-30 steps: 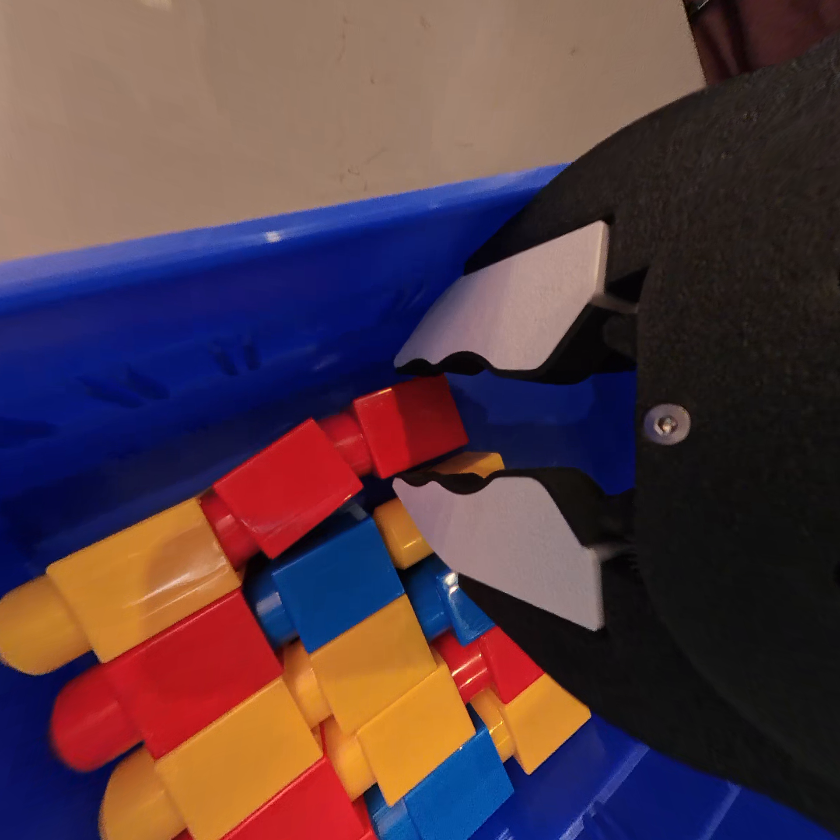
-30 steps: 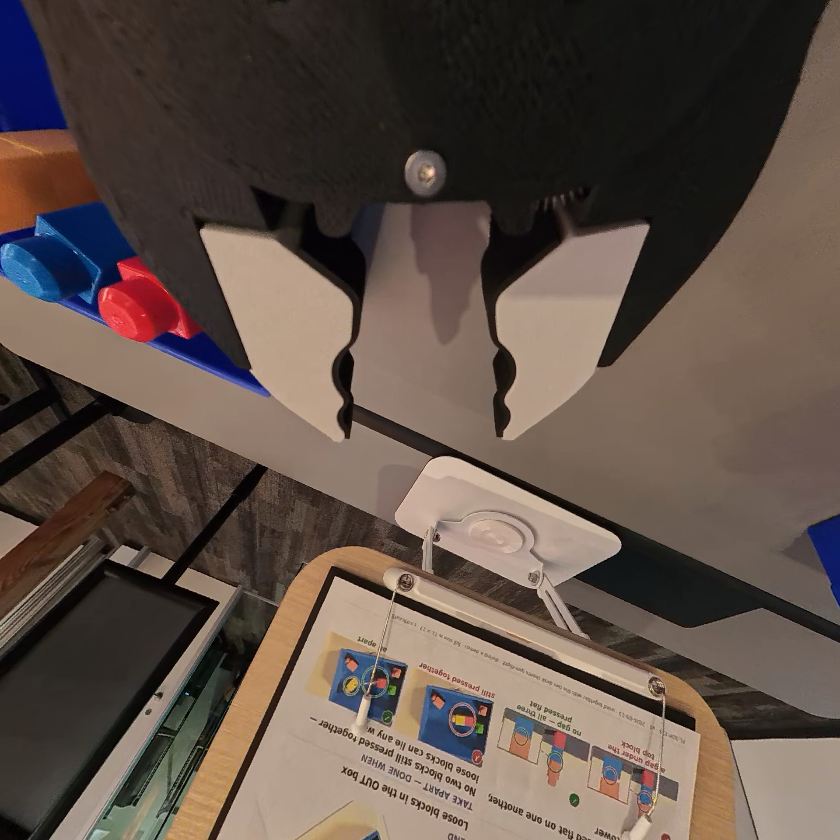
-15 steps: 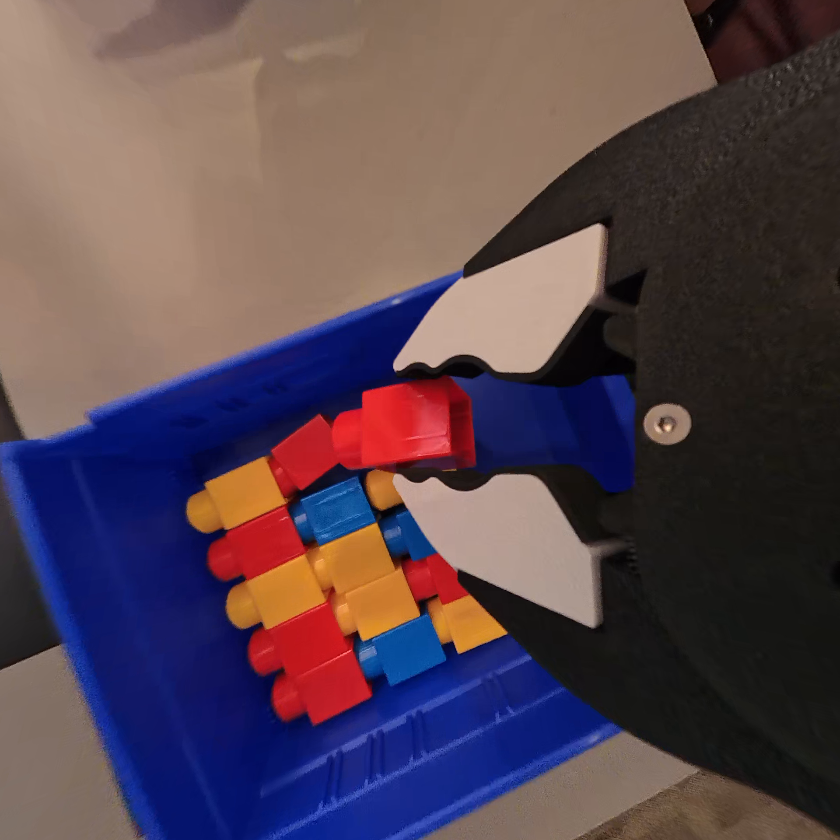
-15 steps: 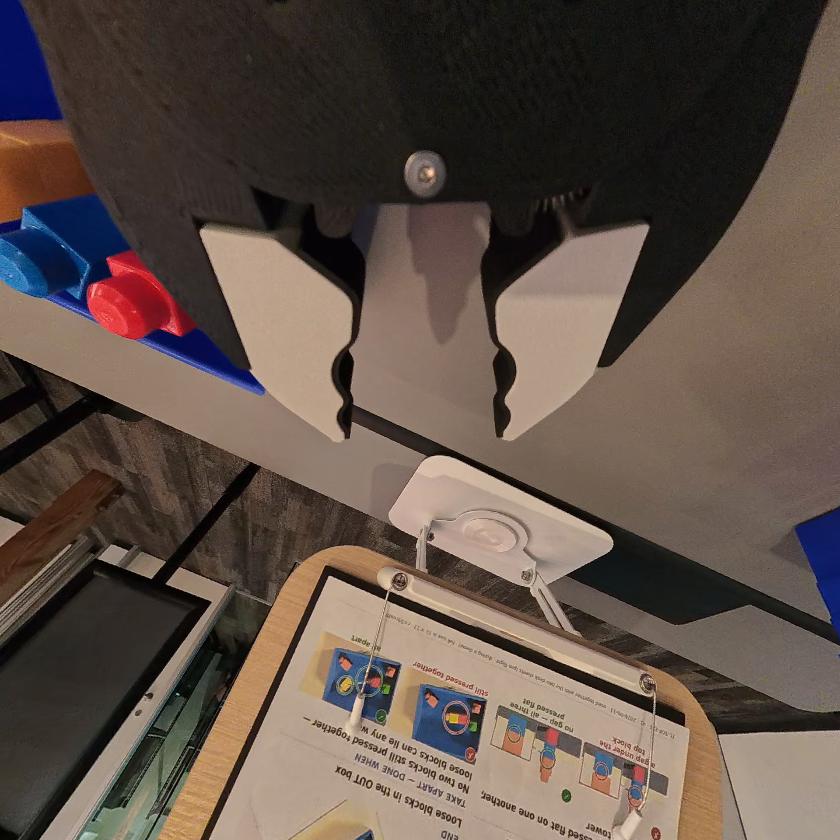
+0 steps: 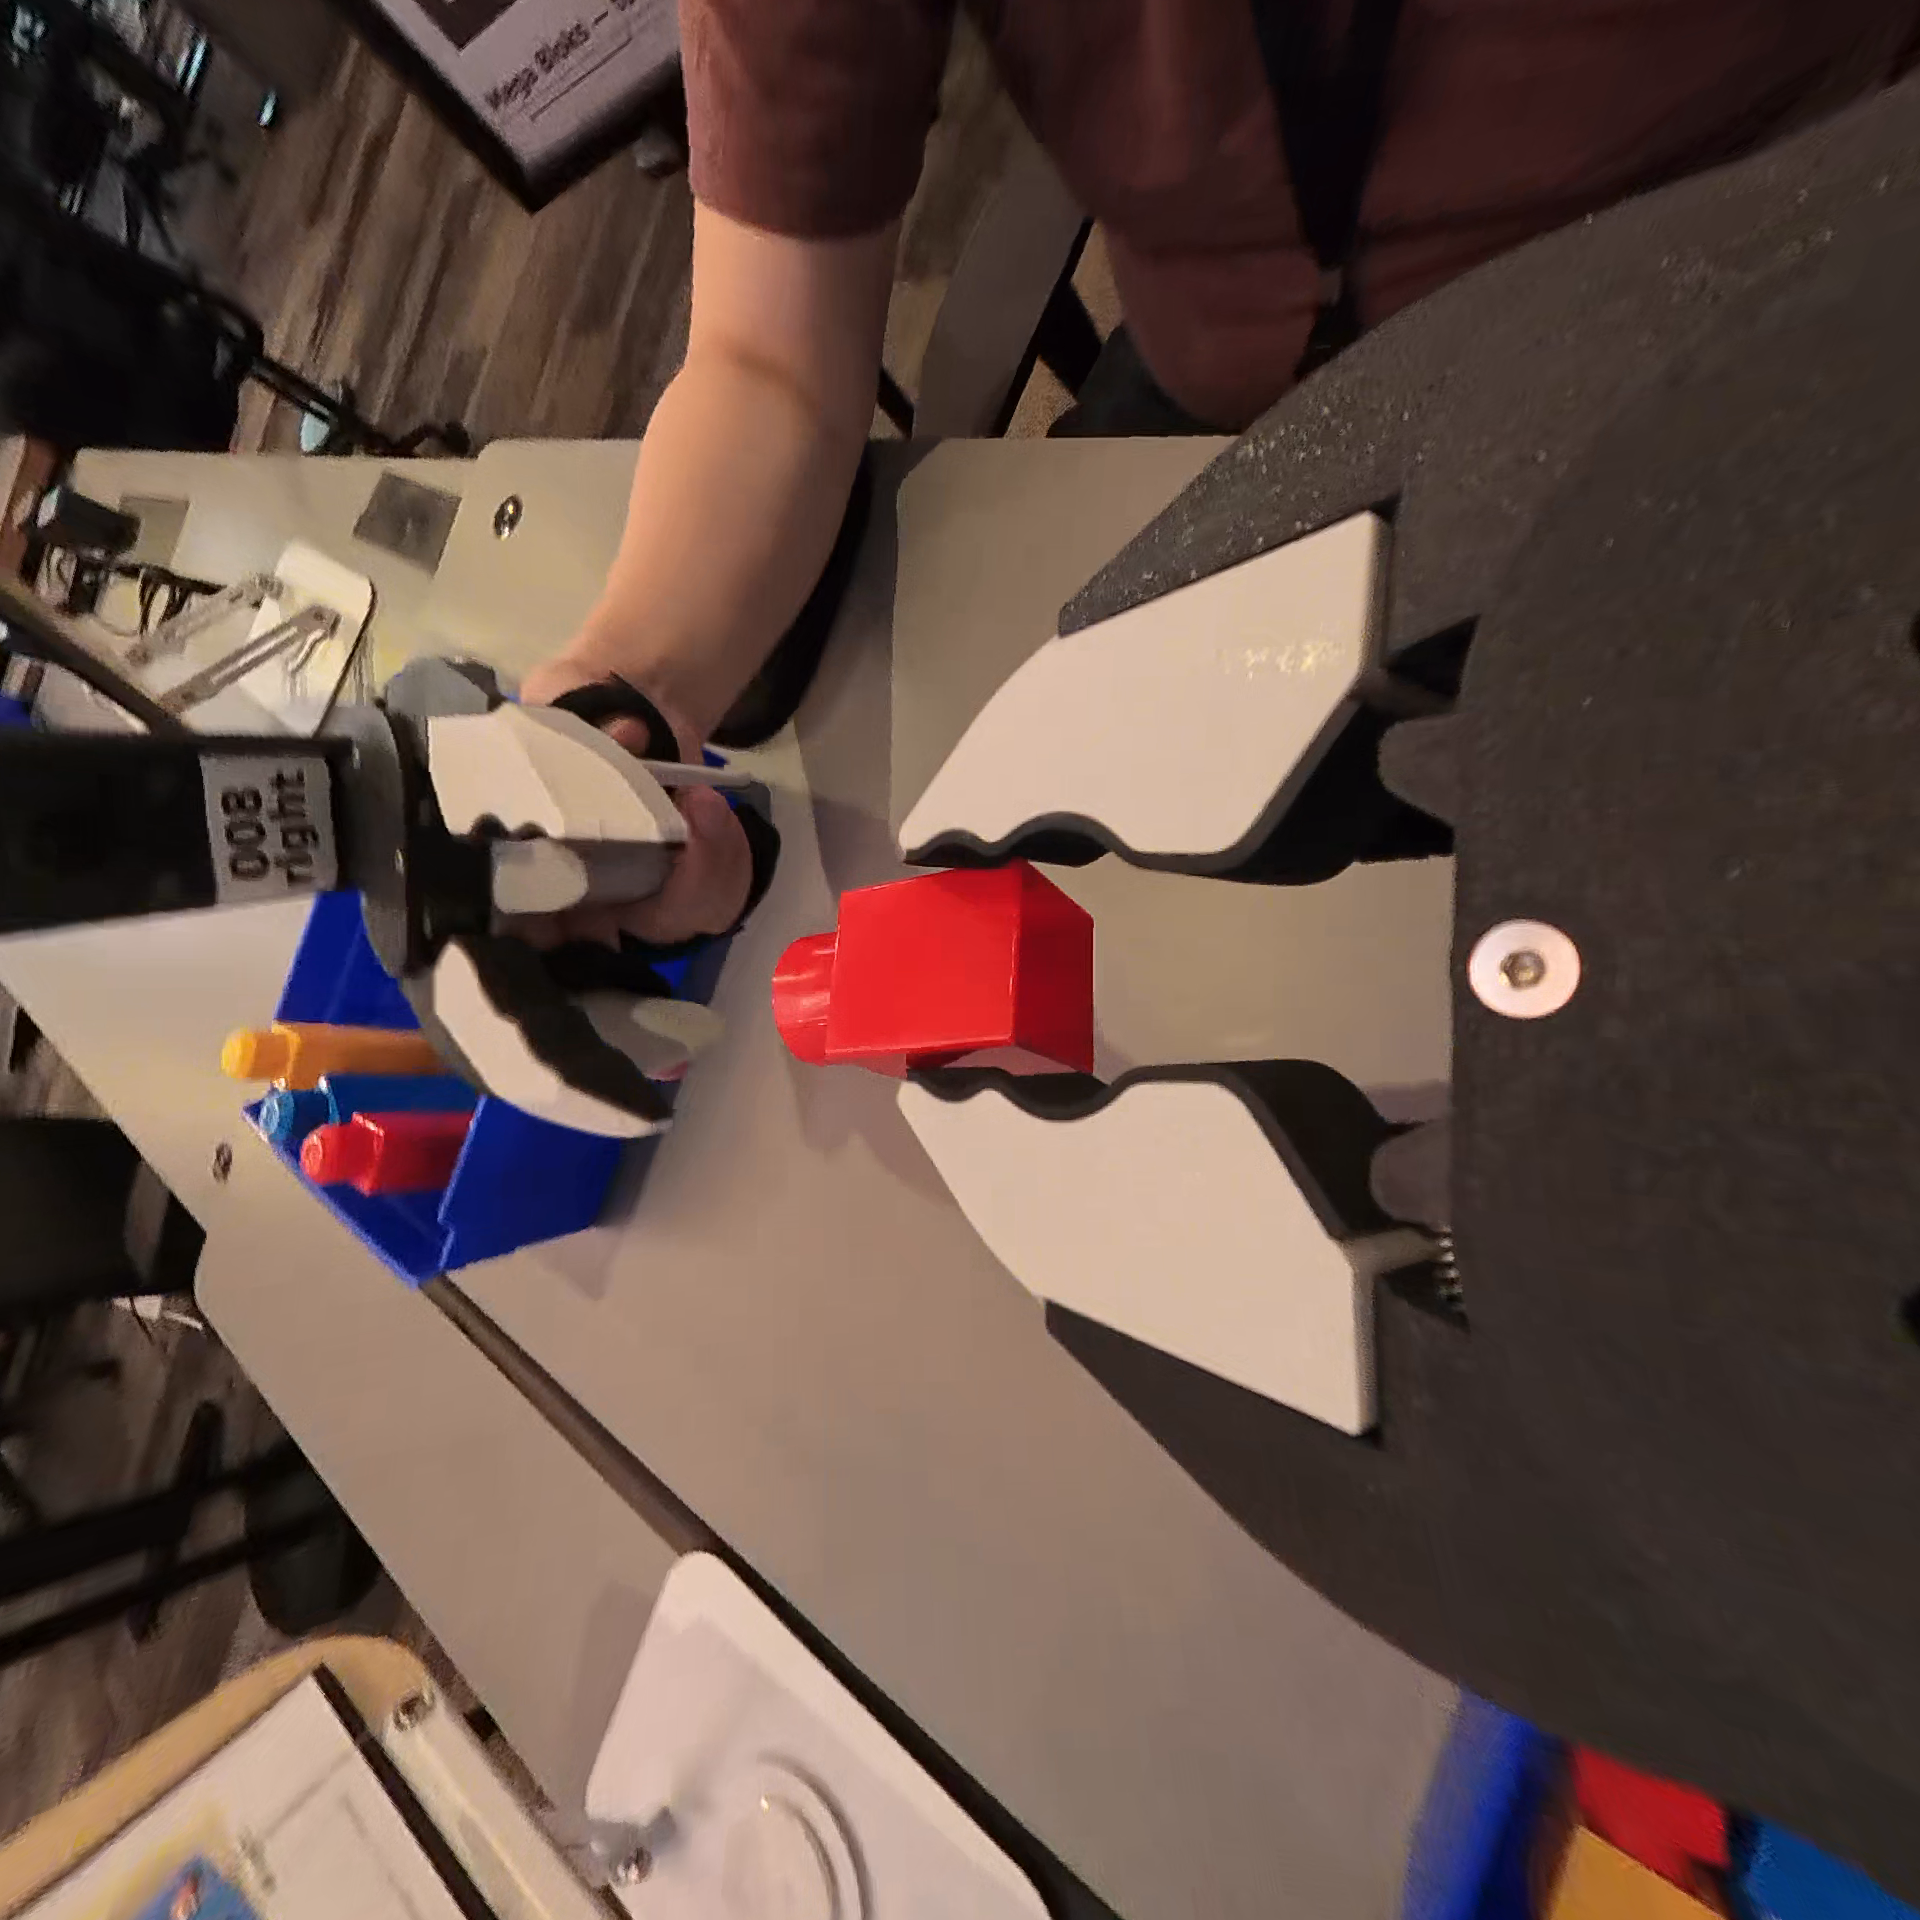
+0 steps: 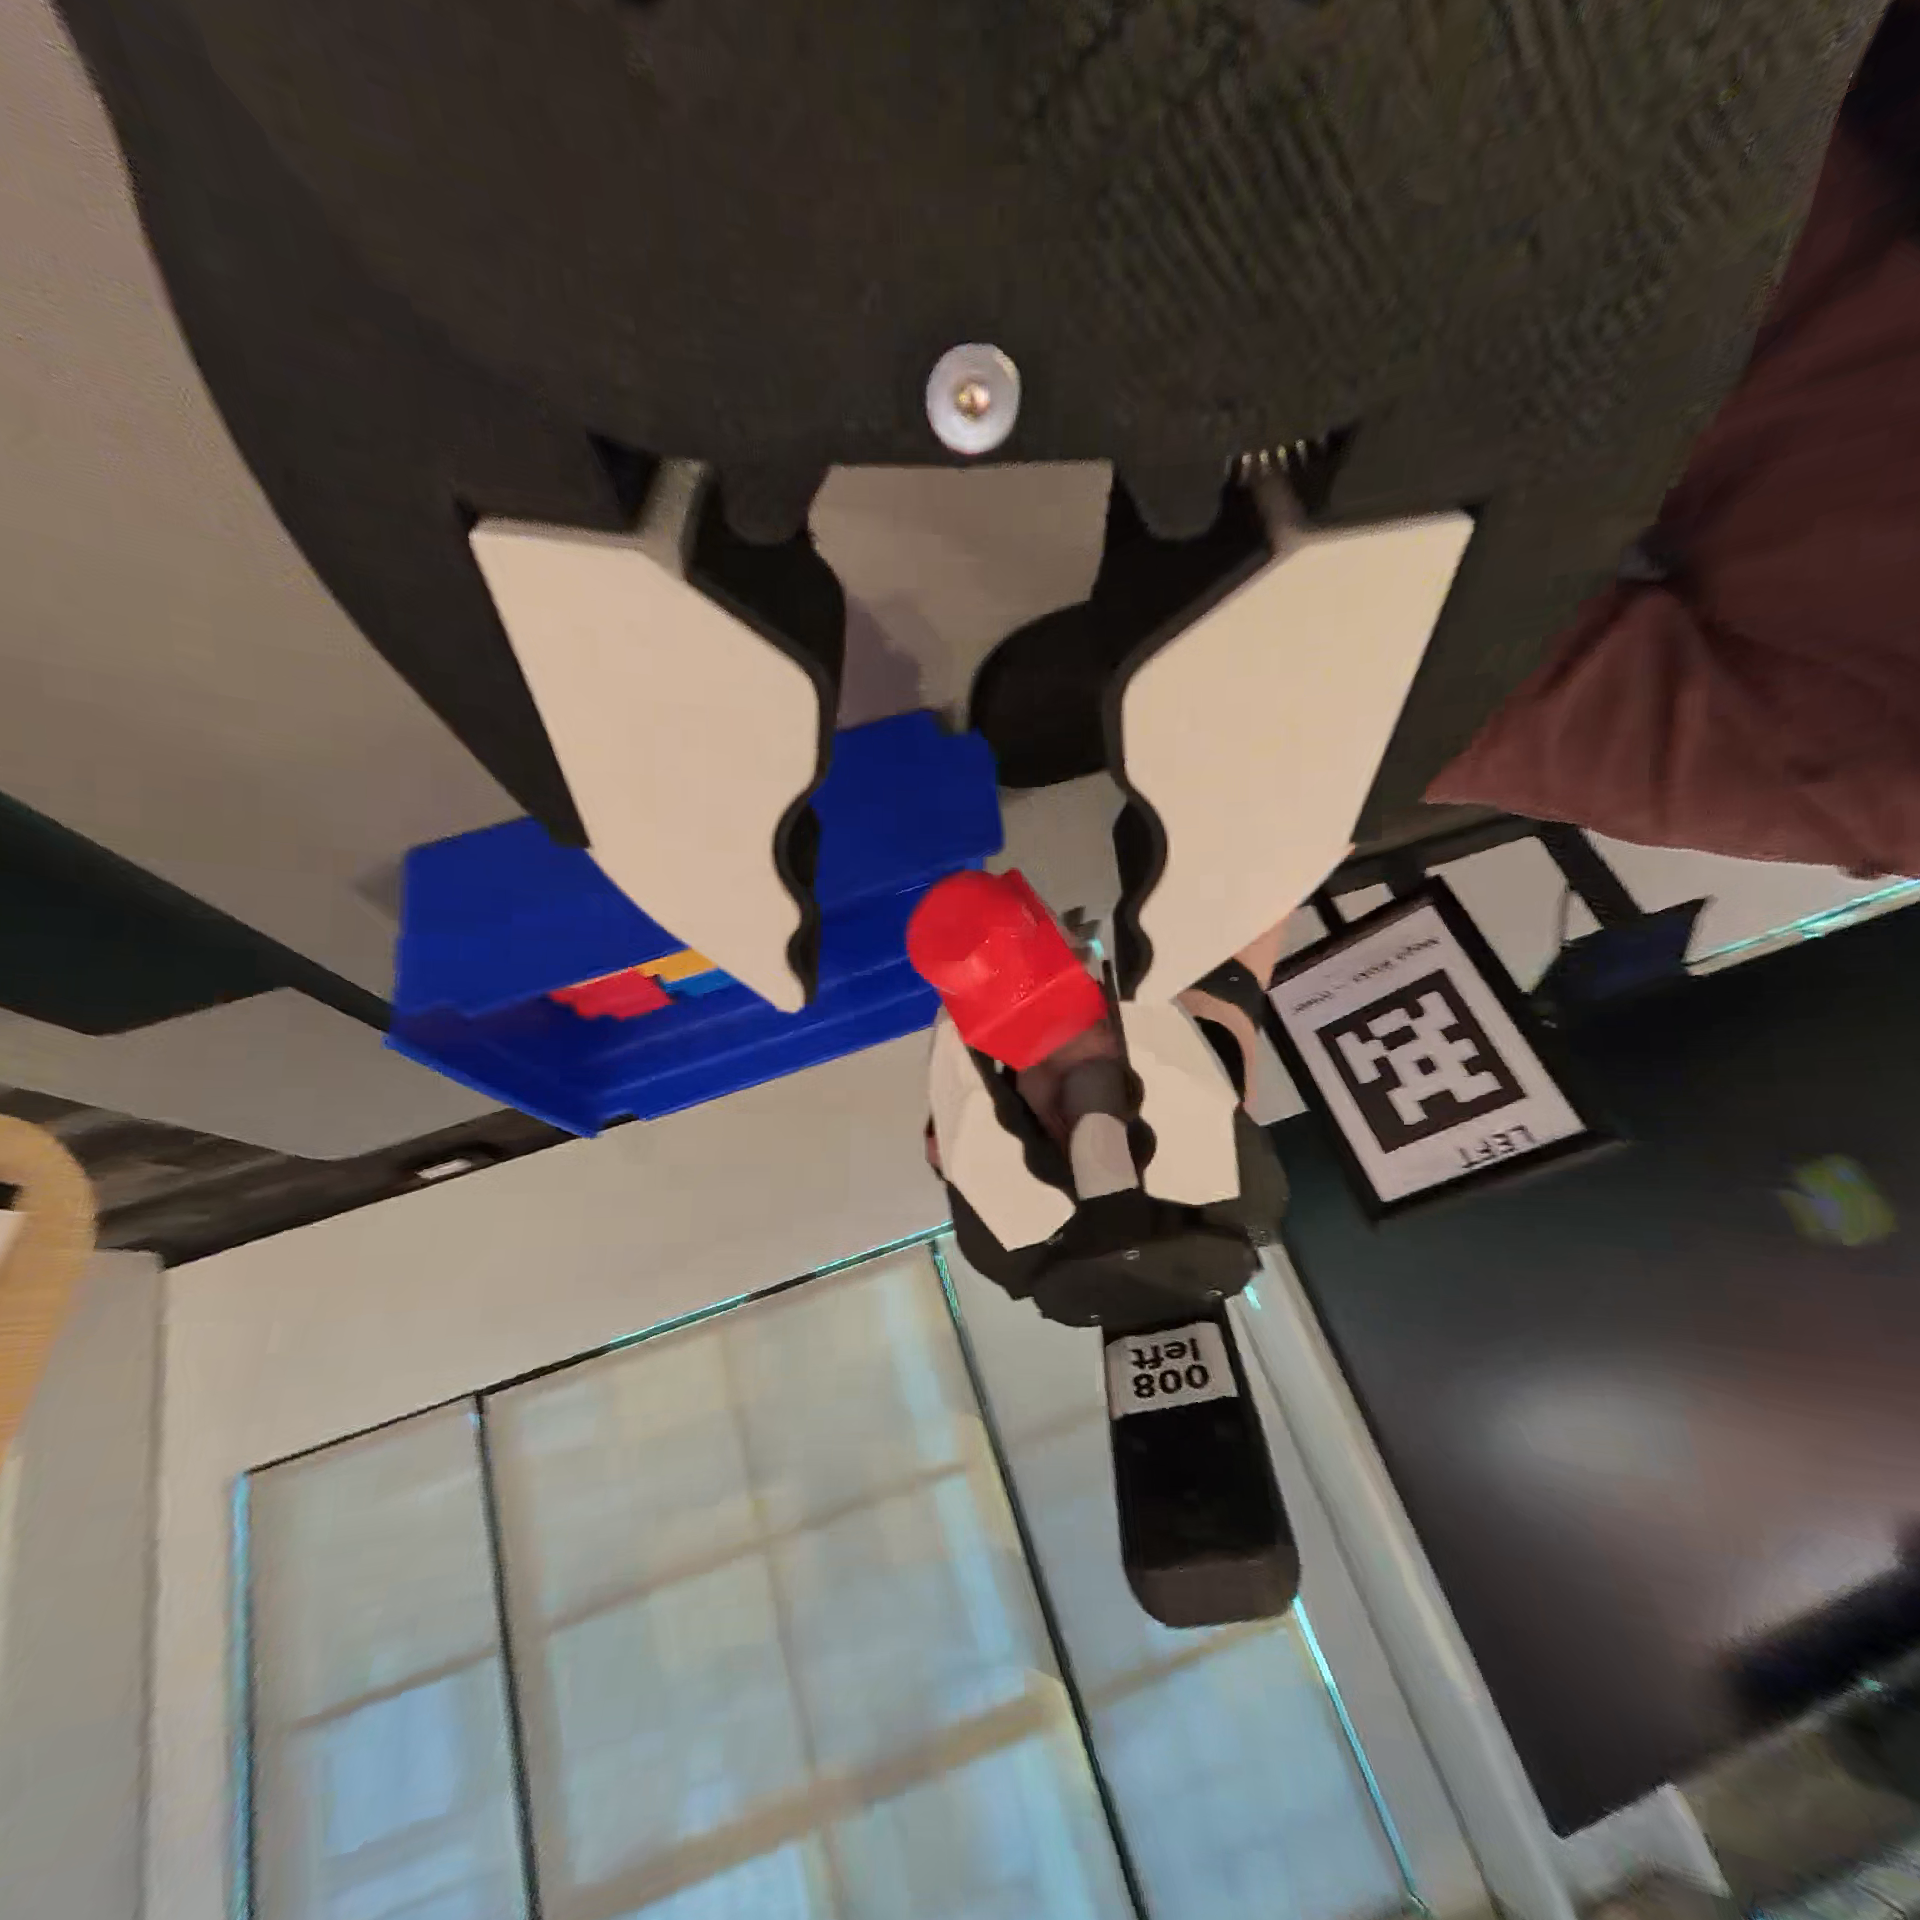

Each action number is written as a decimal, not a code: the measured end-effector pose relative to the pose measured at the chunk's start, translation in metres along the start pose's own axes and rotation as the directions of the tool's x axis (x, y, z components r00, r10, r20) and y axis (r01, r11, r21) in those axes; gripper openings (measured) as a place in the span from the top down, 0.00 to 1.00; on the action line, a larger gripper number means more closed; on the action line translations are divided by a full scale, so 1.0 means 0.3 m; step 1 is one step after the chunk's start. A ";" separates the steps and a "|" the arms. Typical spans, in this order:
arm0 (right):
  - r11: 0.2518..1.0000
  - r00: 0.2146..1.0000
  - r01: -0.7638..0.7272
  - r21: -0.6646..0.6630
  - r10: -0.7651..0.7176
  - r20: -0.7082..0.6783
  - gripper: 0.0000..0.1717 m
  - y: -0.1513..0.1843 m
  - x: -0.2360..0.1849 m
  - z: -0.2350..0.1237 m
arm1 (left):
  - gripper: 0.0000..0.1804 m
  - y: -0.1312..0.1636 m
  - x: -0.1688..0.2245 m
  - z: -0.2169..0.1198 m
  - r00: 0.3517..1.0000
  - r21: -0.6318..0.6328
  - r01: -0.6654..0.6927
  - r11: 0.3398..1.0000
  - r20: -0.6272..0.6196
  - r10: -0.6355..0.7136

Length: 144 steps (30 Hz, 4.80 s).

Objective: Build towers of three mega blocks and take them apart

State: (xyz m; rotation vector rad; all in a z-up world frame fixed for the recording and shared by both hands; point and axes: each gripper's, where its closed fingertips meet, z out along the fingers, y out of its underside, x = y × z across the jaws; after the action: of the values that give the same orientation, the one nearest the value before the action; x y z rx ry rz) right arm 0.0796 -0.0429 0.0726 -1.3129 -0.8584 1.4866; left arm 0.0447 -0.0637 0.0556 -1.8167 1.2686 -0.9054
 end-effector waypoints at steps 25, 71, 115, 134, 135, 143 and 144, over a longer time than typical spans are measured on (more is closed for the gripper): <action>0.703 0.883 -0.059 -0.709 -0.294 -0.365 0.78 0.314 0.252 -0.186 | 0.66 0.332 -0.310 -0.279 0.871 -0.247 0.307 0.919 0.462 -0.167; 0.428 0.738 -0.293 -0.855 -0.467 -0.486 0.70 0.434 0.372 -0.357 | 0.70 0.763 -0.539 -0.248 0.509 -0.360 0.805 0.471 0.827 -0.239; 0.496 0.709 -0.183 -0.849 -0.531 -0.464 0.72 0.350 0.353 -0.299 | 0.80 0.460 -0.428 -0.384 0.593 -0.149 0.638 0.756 0.721 -0.359; 0.936 0.996 0.084 -0.342 -0.073 0.044 0.79 0.101 -0.139 0.067 | 0.81 0.041 0.115 0.069 0.988 -0.110 -0.006 0.994 -0.154 -0.011; 0.935 0.997 0.081 -0.345 -0.069 0.046 0.80 0.106 -0.138 0.068 | 0.81 0.045 0.114 0.068 0.988 -0.116 -0.003 0.993 -0.154 -0.015; 0.914 0.987 0.097 -0.394 -0.138 -0.077 0.80 0.144 -0.037 0.058 | 0.67 0.148 0.004 -0.006 0.999 -0.244 0.038 0.969 0.010 -0.037; 0.893 0.972 0.100 -0.439 -0.182 -0.148 0.80 0.169 0.014 0.047 | 0.65 0.179 -0.050 -0.047 0.994 -0.270 0.065 0.961 0.099 -0.040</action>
State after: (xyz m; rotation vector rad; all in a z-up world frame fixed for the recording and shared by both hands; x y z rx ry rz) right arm 0.0560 -0.0535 0.0265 -1.6418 -1.1757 1.0716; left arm 0.0050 -0.0649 0.0138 -2.0901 1.3443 -0.6908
